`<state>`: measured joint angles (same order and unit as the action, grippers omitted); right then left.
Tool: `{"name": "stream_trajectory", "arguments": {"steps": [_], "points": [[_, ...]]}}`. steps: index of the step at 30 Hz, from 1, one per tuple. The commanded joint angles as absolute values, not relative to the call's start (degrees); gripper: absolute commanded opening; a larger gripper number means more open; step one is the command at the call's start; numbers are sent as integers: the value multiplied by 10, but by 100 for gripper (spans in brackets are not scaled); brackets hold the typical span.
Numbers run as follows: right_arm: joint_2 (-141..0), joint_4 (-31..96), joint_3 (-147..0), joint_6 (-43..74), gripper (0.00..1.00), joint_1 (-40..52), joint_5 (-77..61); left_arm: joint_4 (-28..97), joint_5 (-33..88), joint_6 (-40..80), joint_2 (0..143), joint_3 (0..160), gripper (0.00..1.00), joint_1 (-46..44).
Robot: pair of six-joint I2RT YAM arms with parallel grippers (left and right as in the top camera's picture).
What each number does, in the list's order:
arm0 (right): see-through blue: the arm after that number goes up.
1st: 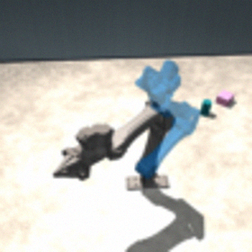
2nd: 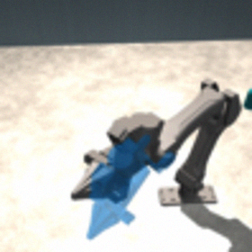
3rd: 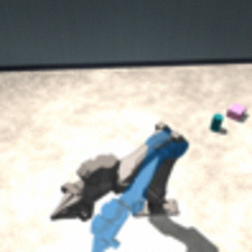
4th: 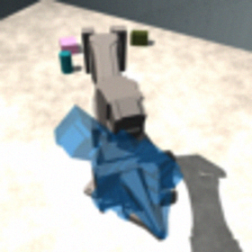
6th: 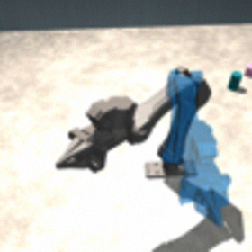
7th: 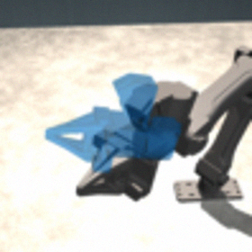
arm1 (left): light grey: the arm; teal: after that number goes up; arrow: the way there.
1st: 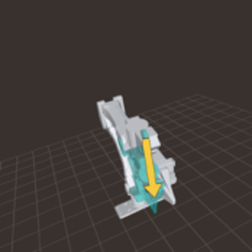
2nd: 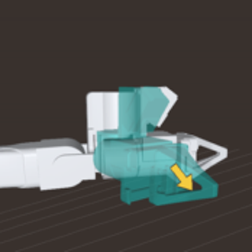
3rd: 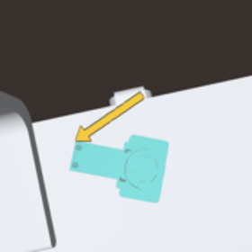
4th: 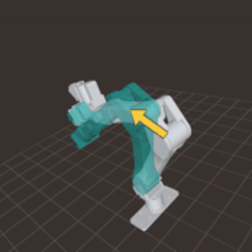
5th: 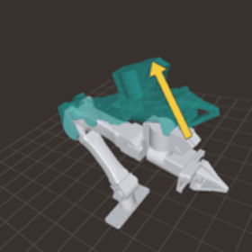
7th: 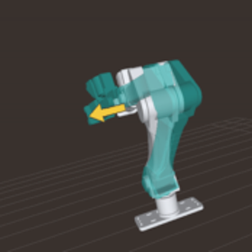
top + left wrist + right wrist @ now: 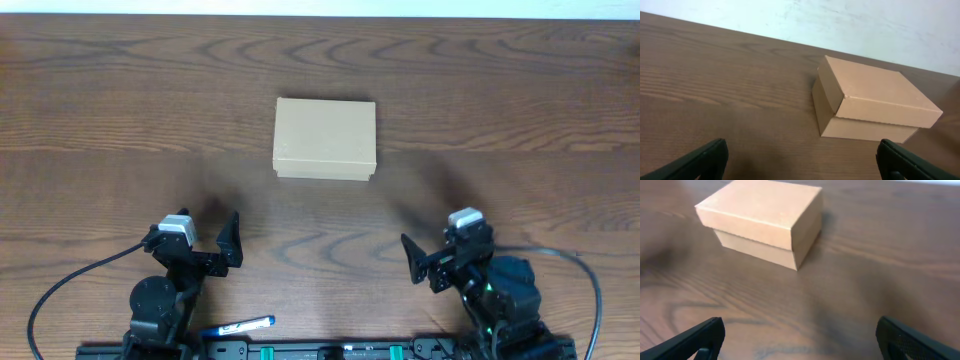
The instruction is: Pack container
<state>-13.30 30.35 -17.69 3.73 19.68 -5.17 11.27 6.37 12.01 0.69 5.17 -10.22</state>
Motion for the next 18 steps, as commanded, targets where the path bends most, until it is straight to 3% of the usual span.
{"name": "stream_trajectory", "arguments": {"steps": [1, 10, 18], "points": [[-88, 288, -128, -9, 99, 215, -38, 114, 53, 118, 3, 34, 95, -99], [-1, 238, -70, -14, 99, 218, -23, 114, 53, 118, 3, 34, 95, -99], [-4, 234, -69, -14, 99, 217, -26, 114, 53, 118, 3, 34, 95, -99]]}}
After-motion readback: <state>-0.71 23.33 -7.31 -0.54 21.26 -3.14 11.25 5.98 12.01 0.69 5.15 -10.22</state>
